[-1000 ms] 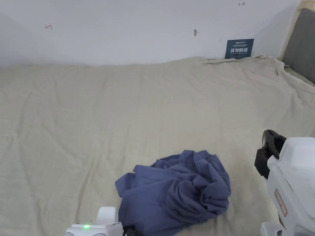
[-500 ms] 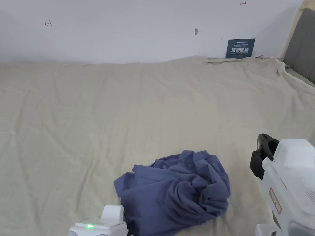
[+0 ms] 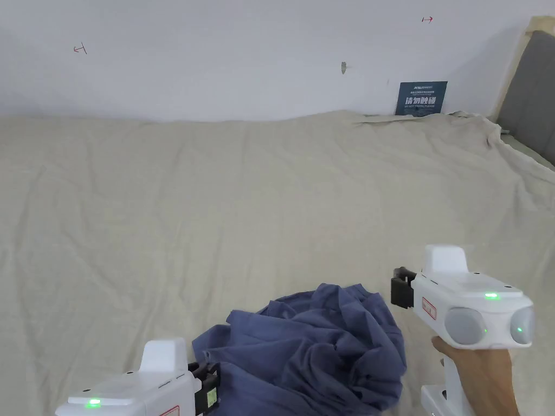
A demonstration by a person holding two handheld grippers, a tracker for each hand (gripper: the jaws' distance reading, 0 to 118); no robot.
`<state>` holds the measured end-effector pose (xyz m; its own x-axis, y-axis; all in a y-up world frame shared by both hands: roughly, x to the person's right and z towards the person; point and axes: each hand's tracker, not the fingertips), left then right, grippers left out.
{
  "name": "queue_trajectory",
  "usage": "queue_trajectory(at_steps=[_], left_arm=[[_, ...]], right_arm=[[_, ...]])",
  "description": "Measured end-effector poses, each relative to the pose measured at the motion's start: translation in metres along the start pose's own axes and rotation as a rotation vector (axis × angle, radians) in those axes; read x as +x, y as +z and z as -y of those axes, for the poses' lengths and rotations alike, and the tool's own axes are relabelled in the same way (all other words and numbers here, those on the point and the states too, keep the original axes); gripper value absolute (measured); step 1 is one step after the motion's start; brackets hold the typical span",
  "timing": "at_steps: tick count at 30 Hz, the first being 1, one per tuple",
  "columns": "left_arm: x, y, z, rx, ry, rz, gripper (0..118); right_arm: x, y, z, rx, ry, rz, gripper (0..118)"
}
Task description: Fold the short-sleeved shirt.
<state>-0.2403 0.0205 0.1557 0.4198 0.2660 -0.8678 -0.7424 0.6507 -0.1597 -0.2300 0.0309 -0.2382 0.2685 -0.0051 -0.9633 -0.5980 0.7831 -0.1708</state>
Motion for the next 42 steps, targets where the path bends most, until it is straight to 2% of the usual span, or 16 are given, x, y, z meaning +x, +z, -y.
queue_trajectory(at_steps=[3,4,11,13,14,17,18,19,20,24,28,31,35,42], left_arm=[[-0.001,-0.006,-0.002,-0.006,0.004,0.004,0],[-0.002,-0.007,-0.001,-0.008,0.005,0.004,0],[-0.004,-0.008,-0.001,-0.023,0.014,0.007,0],[-0.005,-0.008,0.000,-0.027,0.016,0.007,0],[-0.006,-0.008,0.000,-0.028,0.016,0.007,0],[-0.006,-0.009,0.001,-0.032,0.016,0.007,0],[-0.006,-0.009,0.002,-0.032,0.017,0.008,0],[-0.005,-0.009,0.002,-0.032,0.018,0.009,0],[-0.005,-0.009,0.002,-0.031,0.018,0.010,0],[-0.003,-0.003,-0.001,-0.019,0.024,0.022,0],[-0.008,0.003,-0.008,0.003,0.063,0.068,0],[-0.012,0.013,-0.022,0.051,0.100,0.105,0],[-0.019,0.027,-0.055,0.120,0.109,0.111,0],[-0.046,0.060,-0.142,0.286,0.107,0.061,0]], right_arm=[[0.002,-0.037,0.004,-0.084,-0.041,-0.014,87],[0.003,-0.047,0.006,-0.109,-0.048,-0.016,92],[0.010,-0.108,0.026,-0.255,-0.055,0.030,92],[0.000,-0.102,0.032,-0.298,-0.063,0.025,83],[-0.002,-0.102,0.035,-0.318,-0.065,0.016,75],[-0.006,-0.103,0.045,-0.348,-0.058,-0.013,33],[-0.007,-0.102,0.048,-0.358,-0.064,-0.034,8],[-0.007,-0.100,0.049,-0.353,-0.081,-0.057,2],[-0.009,-0.098,0.049,-0.350,-0.098,-0.077,2],[-0.011,-0.072,0.037,-0.294,-0.055,-0.070,2],[-0.007,-0.027,0.013,-0.194,-0.089,-0.118,2],[0.012,0.003,-0.013,-0.108,-0.119,-0.135,2],[0.030,0.039,-0.046,-0.029,-0.189,-0.190,2],[0.053,0.084,-0.106,0.110,-0.182,-0.141,2]])
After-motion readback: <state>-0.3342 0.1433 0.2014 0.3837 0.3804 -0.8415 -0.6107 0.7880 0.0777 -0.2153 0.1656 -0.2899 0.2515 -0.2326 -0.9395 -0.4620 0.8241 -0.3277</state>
